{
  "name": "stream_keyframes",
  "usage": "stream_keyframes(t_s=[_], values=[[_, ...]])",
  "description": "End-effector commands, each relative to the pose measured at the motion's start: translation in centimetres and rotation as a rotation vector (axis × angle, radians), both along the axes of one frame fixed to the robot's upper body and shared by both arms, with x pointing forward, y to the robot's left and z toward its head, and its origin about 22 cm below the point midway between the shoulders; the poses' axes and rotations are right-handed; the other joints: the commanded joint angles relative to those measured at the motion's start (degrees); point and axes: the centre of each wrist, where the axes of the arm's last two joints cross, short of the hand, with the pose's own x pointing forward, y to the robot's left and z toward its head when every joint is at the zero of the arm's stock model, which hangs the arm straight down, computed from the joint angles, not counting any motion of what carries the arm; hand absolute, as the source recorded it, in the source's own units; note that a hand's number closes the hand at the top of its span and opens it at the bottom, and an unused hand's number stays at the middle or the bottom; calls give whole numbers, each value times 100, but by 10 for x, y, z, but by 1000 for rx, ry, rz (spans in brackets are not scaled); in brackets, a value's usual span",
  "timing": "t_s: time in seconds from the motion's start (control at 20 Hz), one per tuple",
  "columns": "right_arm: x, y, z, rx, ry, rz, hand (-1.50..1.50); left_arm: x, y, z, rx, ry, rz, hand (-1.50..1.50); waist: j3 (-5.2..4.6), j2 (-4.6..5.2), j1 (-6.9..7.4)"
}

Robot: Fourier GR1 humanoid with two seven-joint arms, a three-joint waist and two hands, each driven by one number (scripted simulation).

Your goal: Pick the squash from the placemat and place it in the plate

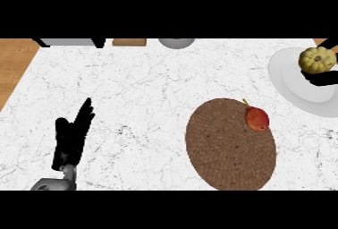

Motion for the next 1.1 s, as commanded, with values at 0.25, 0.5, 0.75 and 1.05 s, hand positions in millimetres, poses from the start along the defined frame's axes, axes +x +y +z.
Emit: stream_keyframes(t_s=[0.25, 0.5, 0.75, 1.05], values=[[5, -30, 0, -27, 83, -87, 150, 8, -14, -9, 13, -16, -20, 0, 7, 75, 133], [-7, -43, -18, -35, 236, -83, 150, 14, -6, -4, -12, -16, -40, 0, 13, 127, 218], [-21, -52, -40, 36, 419, -14, 150, 19, -14, 10, 4, -39, -54, 0, 29, 155, 289], [-32, -60, -50, 13, 523, 49, -150, 8, -12, -2, -12, -33, -59, 0, 35, 157, 322]])
